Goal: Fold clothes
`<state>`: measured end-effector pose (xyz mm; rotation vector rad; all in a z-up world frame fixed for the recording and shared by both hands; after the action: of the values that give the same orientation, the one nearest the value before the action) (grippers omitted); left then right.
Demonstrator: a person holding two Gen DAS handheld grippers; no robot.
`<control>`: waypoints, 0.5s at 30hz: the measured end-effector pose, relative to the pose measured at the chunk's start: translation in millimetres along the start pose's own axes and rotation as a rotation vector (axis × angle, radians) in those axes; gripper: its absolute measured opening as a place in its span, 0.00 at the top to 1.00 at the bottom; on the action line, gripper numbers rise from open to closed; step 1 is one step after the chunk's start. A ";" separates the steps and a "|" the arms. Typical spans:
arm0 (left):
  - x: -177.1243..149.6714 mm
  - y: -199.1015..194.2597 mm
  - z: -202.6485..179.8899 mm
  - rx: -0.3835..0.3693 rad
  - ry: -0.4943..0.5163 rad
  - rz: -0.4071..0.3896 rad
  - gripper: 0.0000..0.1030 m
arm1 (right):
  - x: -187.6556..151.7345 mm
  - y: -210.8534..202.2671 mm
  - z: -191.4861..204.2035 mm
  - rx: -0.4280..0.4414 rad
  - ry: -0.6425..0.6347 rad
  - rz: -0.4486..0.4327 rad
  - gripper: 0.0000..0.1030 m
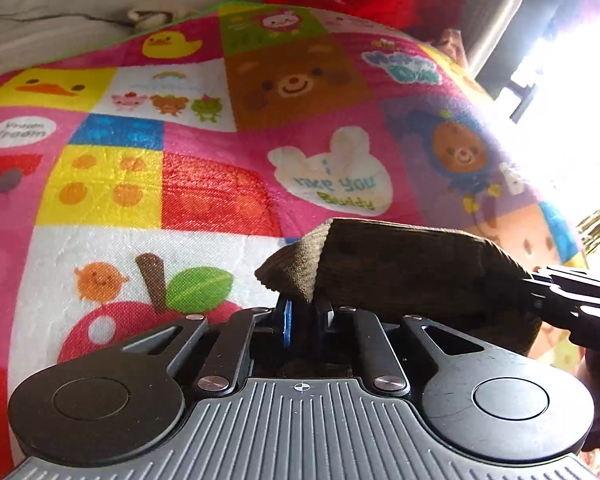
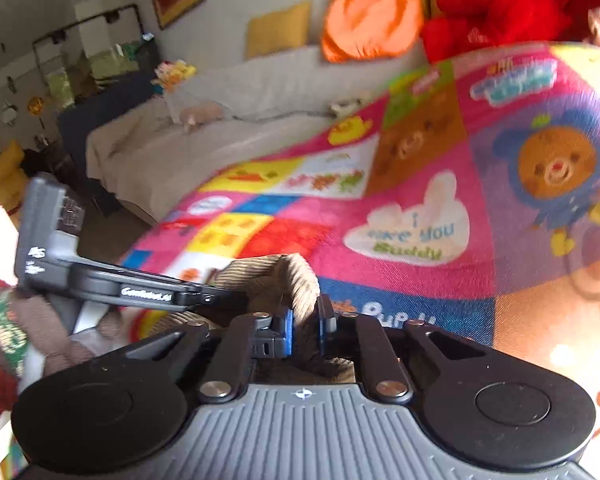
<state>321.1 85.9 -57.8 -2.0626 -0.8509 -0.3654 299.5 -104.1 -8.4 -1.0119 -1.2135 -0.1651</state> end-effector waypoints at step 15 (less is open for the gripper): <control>-194.5 -188.3 -72.1 -0.202 0.276 0.006 0.86 | -110.5 -190.2 116.7 -0.017 -0.049 -0.082 0.93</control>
<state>54.2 19.2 -4.7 -2.1332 -0.6618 -0.7400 60.6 -173.2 4.7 -0.9866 -1.3007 -0.2167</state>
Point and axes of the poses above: each gripper's, at about its wrist camera, not at the fingertips, and y roughly the way its jaws point, z to its left, x to its top, the point moved 8 cm from there along y, roughly the way its jaws point, and after that the axes turned 15 degrees about -y, right-handed, at the moved point
